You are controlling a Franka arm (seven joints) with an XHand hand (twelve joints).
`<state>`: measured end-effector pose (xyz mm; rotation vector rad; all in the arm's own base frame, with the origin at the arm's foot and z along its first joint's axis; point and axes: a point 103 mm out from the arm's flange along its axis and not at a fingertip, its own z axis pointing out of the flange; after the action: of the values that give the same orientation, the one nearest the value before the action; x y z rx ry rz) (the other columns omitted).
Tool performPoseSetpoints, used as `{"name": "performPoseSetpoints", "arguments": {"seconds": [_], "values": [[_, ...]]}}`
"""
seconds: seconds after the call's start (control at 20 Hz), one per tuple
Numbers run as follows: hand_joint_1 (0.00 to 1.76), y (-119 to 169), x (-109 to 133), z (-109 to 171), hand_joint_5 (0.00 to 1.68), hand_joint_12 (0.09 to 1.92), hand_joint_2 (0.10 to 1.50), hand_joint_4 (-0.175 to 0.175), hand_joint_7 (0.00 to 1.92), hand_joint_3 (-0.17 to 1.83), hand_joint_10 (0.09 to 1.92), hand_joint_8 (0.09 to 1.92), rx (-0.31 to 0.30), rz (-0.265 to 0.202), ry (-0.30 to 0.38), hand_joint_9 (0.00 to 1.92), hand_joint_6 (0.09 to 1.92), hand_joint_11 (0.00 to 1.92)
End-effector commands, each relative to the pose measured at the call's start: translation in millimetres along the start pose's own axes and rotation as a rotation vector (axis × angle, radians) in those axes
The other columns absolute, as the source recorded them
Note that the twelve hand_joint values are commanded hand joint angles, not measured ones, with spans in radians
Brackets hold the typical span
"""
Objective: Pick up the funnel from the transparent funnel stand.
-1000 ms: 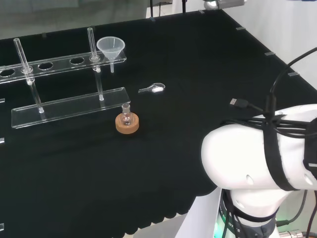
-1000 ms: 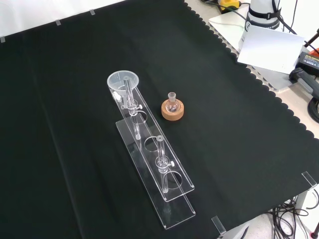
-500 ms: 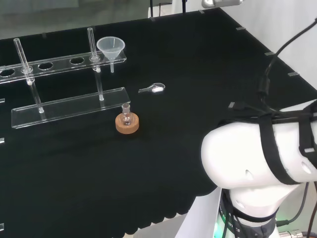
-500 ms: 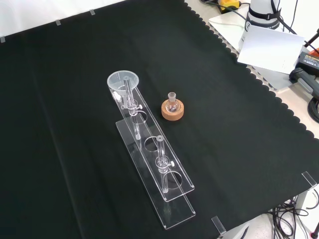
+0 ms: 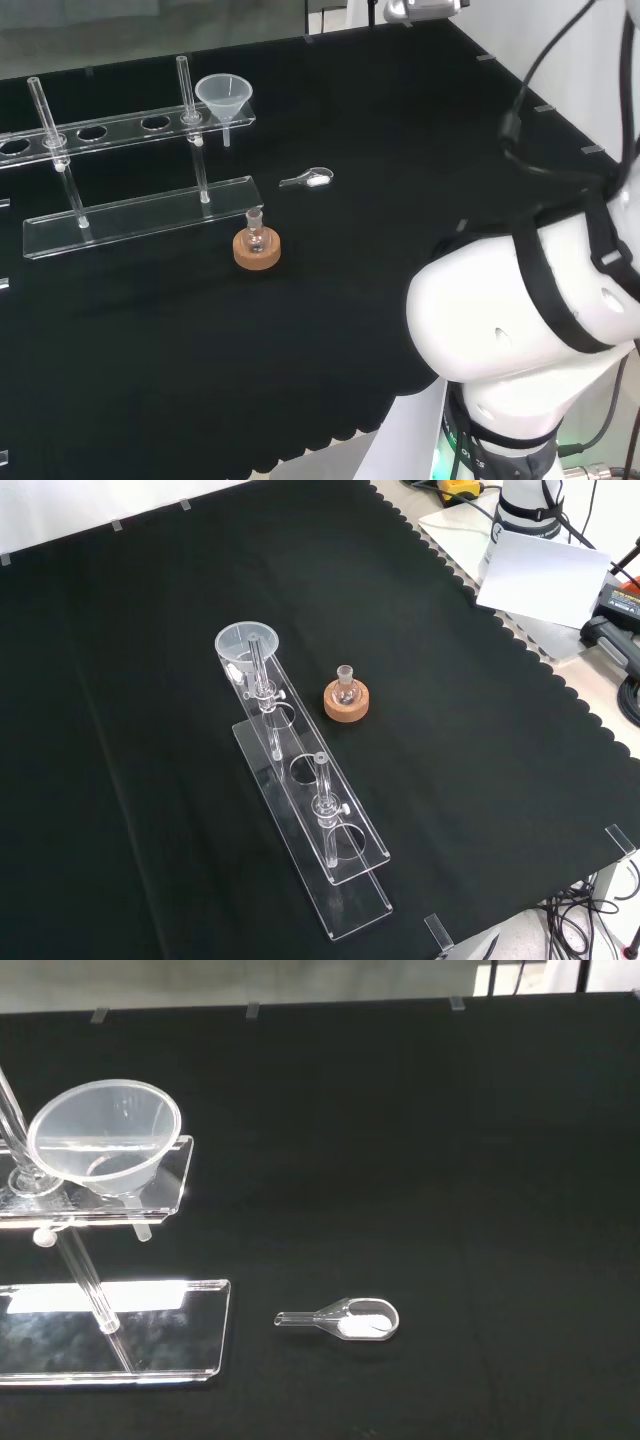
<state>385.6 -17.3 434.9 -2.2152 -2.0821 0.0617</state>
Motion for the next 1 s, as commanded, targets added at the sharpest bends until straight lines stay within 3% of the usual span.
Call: {"name": "performPoseSetpoints", "arguments": {"seconds": [0.05,0.1,0.2,0.5,1.0], "values": [[0.00,64.2,24.9,19.7,0.23,1.36,1.16,-0.002,0.07,0.39,0.64,0.56,0.012,-0.056,-0.025,0.25,0.09,0.16],[0.00,70.6,30.8,23.0,0.23,1.36,1.16,-0.002,0.07,0.39,0.64,0.56,0.031,-0.020,-0.053,0.25,0.09,0.16],[0.00,80.5,40.5,28.9,0.23,1.36,1.16,-0.003,0.07,0.38,0.64,0.56,0.039,-0.028,-0.073,0.25,0.09,0.16],[0.07,100.8,59.0,48.4,0.20,1.37,1.11,-0.006,0.08,0.35,0.66,0.58,0.051,-0.119,-0.108,0.26,0.09,0.14],[0.21,106.9,98.0,79.2,0.19,1.39,1.02,-0.004,0.12,0.30,0.70,0.63,0.148,-0.147,-0.149,0.29,0.09,0.13]]}}
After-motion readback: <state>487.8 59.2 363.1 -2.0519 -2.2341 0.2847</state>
